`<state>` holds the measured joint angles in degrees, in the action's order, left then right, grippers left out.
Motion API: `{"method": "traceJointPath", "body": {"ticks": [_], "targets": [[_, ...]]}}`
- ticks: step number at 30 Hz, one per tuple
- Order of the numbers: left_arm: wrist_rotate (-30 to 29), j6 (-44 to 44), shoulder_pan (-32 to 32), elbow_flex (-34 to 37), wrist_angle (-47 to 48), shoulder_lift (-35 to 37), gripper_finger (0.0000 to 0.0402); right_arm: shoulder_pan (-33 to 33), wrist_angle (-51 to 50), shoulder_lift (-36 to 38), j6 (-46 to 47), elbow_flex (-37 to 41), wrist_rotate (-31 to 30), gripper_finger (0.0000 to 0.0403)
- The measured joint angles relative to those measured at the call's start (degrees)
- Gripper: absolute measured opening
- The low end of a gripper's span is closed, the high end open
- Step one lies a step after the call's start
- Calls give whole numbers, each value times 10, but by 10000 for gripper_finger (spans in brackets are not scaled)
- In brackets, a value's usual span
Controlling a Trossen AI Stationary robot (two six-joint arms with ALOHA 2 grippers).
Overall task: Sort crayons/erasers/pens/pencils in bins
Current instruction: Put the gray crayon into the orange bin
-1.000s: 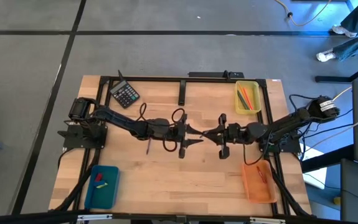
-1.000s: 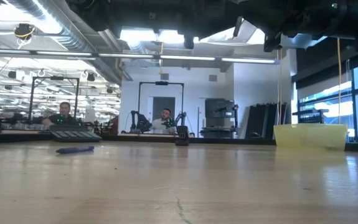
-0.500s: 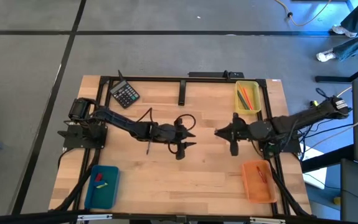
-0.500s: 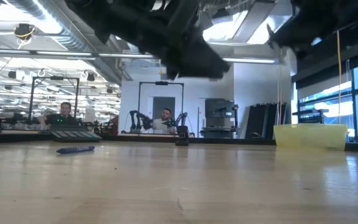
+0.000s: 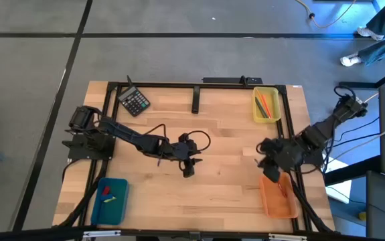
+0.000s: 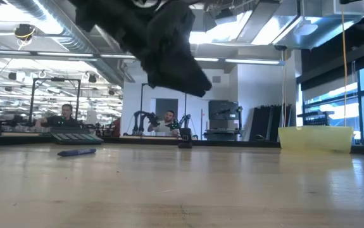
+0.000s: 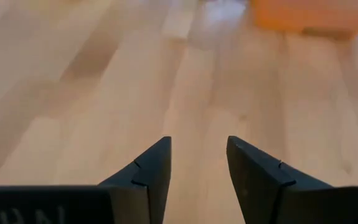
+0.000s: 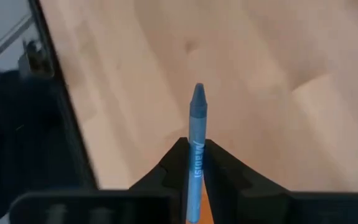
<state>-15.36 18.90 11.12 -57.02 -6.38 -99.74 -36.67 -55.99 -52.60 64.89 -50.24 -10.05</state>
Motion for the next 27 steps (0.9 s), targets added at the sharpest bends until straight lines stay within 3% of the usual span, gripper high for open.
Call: {"method": "traceJointPath", "body": {"ticks": [6,12,20,27], "targets": [[-67,47,27,1,115,63,147,-111,-20,-52,124,0,16,48],[-68,94,48,2,185,90,147,-192,-22,-127,244,0,30,50],[-72,193,44,1,334,110,147,-240,-19,-219,386,0,118,50],[-92,215,27,2,342,109,147,-246,-8,-279,431,0,122,51]]}}
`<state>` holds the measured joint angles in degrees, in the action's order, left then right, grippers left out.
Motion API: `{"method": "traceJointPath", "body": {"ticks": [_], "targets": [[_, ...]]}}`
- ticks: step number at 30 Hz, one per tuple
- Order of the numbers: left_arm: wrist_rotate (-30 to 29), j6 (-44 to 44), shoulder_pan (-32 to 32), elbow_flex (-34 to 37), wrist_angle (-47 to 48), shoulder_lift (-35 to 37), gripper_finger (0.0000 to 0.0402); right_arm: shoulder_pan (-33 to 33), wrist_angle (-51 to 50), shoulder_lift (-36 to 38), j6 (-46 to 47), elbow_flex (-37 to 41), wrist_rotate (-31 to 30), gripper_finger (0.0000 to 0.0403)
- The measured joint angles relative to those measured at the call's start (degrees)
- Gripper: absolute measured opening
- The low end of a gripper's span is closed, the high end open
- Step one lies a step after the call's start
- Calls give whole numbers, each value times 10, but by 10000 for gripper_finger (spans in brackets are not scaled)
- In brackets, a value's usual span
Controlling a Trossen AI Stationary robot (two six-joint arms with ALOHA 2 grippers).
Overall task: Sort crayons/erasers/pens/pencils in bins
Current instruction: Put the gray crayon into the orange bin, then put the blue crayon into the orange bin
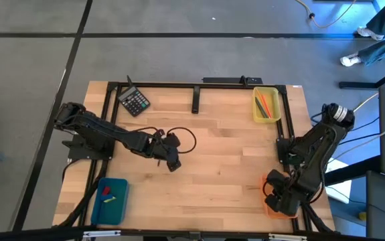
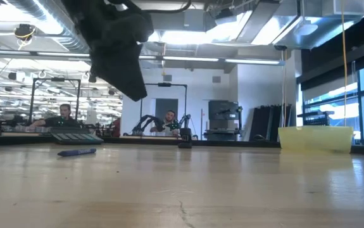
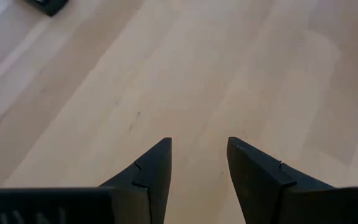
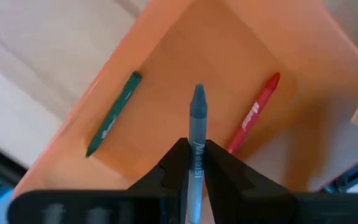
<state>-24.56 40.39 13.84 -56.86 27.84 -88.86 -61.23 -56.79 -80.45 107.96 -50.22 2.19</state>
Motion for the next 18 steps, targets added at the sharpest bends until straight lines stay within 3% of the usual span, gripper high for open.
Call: {"method": "traceJointPath", "body": {"ticks": [11,18], "targets": [[-2,12,-2,0,0,0,147,0,-1,-25,-12,0,-7,74],[7,13,1,0,4,0,147,6,-10,29,-141,0,-102,120]]}}
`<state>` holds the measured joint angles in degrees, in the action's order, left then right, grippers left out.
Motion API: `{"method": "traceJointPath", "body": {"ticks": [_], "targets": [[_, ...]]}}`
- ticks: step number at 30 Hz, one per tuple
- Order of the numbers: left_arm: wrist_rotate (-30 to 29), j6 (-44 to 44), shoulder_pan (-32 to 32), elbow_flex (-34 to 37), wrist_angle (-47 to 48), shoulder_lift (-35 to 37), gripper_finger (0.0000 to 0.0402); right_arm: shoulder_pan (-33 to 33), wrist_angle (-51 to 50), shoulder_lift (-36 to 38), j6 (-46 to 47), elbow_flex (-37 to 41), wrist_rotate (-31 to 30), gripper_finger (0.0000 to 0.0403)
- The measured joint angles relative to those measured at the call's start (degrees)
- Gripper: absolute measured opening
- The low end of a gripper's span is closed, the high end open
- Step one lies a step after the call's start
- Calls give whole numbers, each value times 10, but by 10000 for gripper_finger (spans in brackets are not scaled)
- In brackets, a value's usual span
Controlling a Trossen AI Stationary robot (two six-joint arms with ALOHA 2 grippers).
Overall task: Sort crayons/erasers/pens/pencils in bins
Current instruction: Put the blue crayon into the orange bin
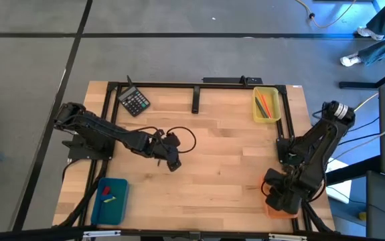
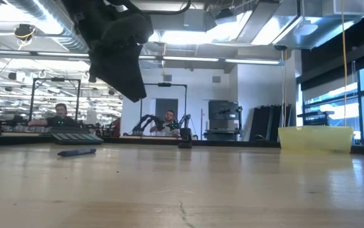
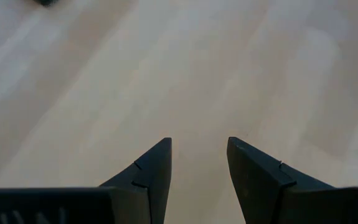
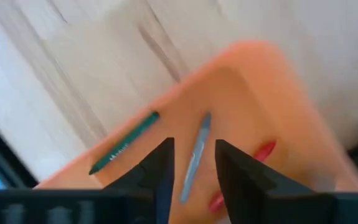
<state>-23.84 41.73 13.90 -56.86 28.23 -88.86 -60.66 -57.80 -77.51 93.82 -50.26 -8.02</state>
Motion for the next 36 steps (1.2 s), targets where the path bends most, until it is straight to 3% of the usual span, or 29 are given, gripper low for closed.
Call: {"method": "traceJointPath", "body": {"ticks": [6,12,17,21,26,36], "targets": [[63,92,24,0,84,0,147,14,-57,57,-118,-50,-118,130],[64,181,48,9,129,0,147,34,-68,89,-301,-104,-252,129],[38,225,40,40,128,0,147,79,-68,107,-402,-91,-326,129],[39,255,30,71,130,-1,147,117,-42,116,-432,-50,-326,129],[42,269,31,104,70,-1,147,158,44,128,-502,0,-282,130],[51,271,29,128,34,-1,147,297,262,183,-770,76,-209,132]]}}
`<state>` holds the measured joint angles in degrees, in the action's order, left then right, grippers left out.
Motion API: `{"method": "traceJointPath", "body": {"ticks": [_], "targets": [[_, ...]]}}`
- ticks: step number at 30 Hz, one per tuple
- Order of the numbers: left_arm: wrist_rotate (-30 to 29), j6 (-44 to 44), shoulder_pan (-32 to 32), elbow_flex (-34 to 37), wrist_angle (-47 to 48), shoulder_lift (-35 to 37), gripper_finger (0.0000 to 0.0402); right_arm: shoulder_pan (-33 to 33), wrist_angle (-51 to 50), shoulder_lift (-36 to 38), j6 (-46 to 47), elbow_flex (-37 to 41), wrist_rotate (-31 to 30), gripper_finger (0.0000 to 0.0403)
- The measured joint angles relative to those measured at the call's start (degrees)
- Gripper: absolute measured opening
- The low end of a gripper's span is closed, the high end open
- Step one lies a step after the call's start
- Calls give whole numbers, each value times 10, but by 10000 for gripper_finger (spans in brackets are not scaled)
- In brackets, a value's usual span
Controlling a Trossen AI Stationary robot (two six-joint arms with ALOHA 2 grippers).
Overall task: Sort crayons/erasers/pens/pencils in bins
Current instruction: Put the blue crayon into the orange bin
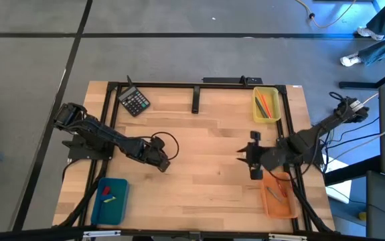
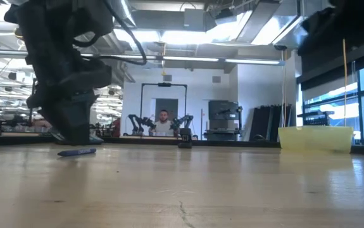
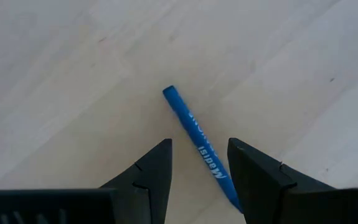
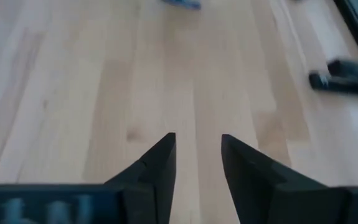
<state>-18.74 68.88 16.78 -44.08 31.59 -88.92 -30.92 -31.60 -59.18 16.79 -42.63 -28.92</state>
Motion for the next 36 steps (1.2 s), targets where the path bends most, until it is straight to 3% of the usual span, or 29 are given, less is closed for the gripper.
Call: {"method": "traceJointPath", "body": {"ticks": [7,19,29,36], "targets": [[32,-4,-10,10,-8,-12,146,98,181,10,-112,53,132,132],[52,-33,-27,-3,2,-45,71,169,389,-25,-100,139,137,132],[12,-65,-26,-18,3,-49,24,200,612,-105,-93,235,247,132],[-55,-81,-27,-17,-36,-52,17,200,709,-166,-96,230,300,132]]}}
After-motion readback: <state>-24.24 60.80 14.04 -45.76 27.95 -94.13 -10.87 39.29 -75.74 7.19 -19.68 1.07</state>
